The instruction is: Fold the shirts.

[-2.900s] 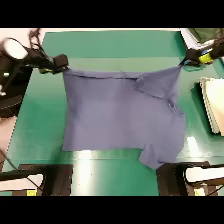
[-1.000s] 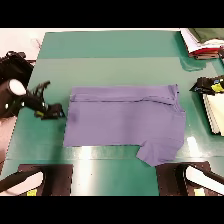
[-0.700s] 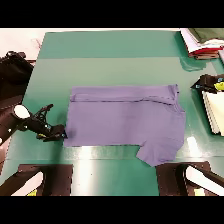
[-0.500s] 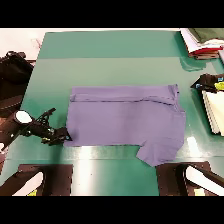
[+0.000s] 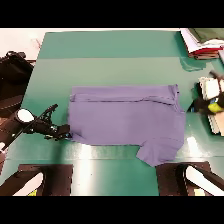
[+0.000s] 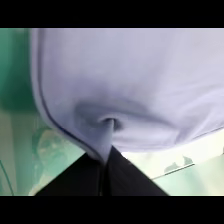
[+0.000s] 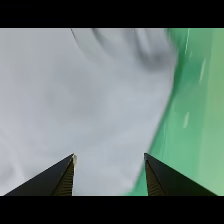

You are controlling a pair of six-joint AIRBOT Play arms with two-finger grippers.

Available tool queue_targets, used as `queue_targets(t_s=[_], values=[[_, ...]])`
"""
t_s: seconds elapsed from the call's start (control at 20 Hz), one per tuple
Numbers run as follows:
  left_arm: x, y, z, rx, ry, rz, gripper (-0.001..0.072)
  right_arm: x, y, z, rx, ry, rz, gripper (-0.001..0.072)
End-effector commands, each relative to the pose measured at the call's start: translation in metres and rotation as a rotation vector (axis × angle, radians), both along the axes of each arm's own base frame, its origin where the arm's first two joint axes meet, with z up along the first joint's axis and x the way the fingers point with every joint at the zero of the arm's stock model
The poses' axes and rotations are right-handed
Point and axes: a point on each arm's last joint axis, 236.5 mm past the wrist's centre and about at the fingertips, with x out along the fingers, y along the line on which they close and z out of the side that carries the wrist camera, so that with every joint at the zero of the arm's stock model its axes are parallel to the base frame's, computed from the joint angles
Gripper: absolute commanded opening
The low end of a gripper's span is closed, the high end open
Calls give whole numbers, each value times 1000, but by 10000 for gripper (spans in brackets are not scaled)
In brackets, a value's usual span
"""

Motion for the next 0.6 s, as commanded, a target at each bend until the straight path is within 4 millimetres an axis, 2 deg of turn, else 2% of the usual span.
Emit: queue_targets(t_s=[0.0,0.15,0.3,0.4,0.55], values=[[12,-1,10,-4,-50,-13,29,-84,8,-51,53,272,-53,499],[14,-1,10,-3,-56,-10,29,-117,20,-72,94,368,-81,481],[15,-1,9,-2,-60,-7,29,-131,28,-86,112,406,-83,478],[15,-1,9,-2,-60,-7,28,-132,34,-93,129,401,-98,475],[16,-1,10,-2,-64,-4,29,-115,50,-101,191,325,-144,430]])
